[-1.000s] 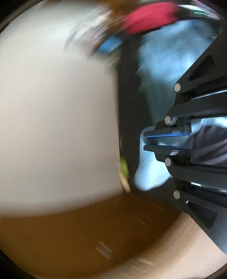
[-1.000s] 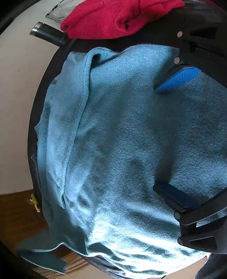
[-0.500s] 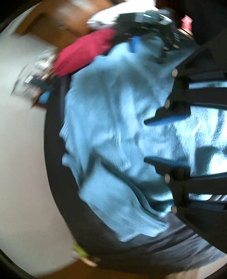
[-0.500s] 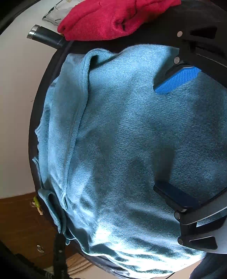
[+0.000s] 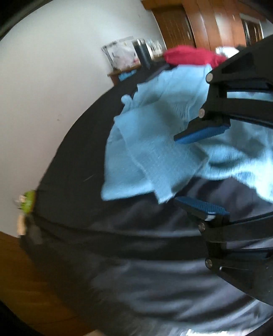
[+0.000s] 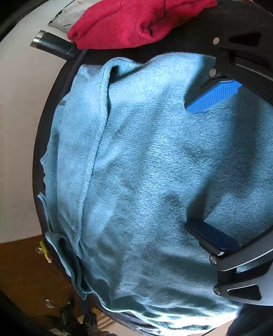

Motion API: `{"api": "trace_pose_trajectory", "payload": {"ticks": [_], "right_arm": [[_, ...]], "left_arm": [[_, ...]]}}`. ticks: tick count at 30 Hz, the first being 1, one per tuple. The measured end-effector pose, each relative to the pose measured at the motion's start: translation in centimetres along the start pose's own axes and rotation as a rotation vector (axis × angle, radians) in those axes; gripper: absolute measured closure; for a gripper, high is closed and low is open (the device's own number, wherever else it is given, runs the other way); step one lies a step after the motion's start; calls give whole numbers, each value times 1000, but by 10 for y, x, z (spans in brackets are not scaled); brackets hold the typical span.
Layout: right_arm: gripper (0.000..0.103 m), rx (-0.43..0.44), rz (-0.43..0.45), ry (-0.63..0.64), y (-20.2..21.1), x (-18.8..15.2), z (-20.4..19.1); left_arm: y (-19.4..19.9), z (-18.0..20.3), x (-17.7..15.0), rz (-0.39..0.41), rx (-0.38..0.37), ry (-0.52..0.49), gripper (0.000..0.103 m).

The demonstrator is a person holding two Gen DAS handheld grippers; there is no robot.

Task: Fold clothes
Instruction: 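Grasp the second sleeve cuff with the left gripper and lay it across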

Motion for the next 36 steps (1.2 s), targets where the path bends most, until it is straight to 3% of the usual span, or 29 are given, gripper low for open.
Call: {"api": "trace_pose_trajectory", "payload": {"ticks": [6, 9, 11, 19, 23, 29, 36], "right_arm": [[1, -3, -6, -8, -2, 2, 0], [1, -5, -2, -10, -2, 2, 0], [1, -8, 2, -13, -2, 3, 0], [1, -15, 10, -24, -3, 5, 0], [1, -19, 16, -32, -3, 6, 0], [1, -22, 16, -48, -4, 6, -2], [1, 21, 21, -117, 2, 3, 5]], "left_arm": [[-20, -2, -1, -66, -77, 165, 44], [-24, -4, 3, -75, -94, 233, 74], [-24, -3, 5, -65, -81, 235, 77], [23, 42, 35, 130, 48, 17, 84], [46, 74, 46, 175, 16, -50, 84], [39, 159, 16, 108, -68, -269, 85], [8, 265, -76, -56, -190, -575, 84]]}}
Point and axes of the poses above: each gripper's, at about its wrist camera, not at the fingertips, and y roughly against the way its jaws point, z to its right, x to its top, the point moved 10 cm from there along -y, roughly the way its jaws point, and after that the axes turned 15 degrees about y, right-handed, at the moved point
